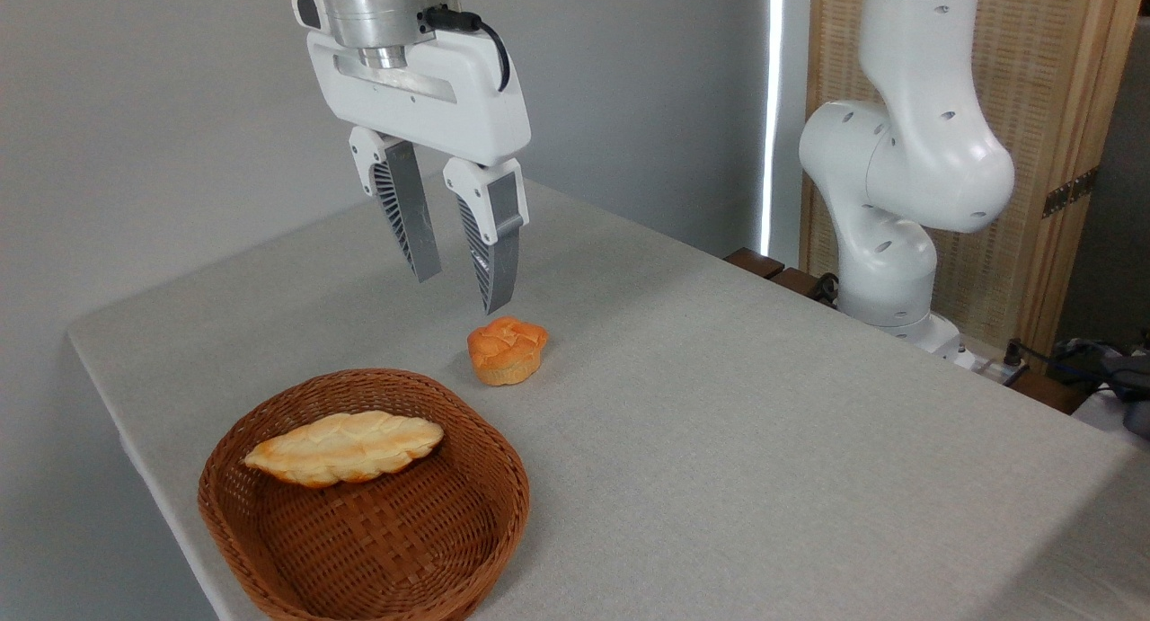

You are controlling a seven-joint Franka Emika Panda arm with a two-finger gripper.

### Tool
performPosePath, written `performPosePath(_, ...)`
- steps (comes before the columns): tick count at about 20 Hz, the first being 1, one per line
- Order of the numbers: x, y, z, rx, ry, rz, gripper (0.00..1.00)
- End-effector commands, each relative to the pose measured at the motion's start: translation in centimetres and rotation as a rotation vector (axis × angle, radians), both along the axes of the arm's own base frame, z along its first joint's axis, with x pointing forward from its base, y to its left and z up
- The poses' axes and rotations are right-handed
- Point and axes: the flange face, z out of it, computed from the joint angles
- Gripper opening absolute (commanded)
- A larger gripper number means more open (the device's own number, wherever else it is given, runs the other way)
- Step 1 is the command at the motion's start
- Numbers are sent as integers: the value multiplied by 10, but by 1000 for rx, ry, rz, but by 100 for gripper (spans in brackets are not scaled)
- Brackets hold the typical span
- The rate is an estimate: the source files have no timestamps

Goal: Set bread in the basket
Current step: 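Lower the open gripper down onto the small orange bun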

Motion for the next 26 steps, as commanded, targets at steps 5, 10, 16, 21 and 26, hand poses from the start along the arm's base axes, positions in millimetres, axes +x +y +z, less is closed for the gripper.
performPosePath(5, 0, 0, 4, 3, 12, 11, 100)
performPosePath(10, -1, -1, 3, 2, 15, 9, 100)
performPosePath(16, -20, -78, -42, -19, 95, -111, 100)
performPosePath(21, -47, -111, -83, -28, 48, -168, 100)
performPosePath(26, -81, -131, -147, -6, 55, -226, 100)
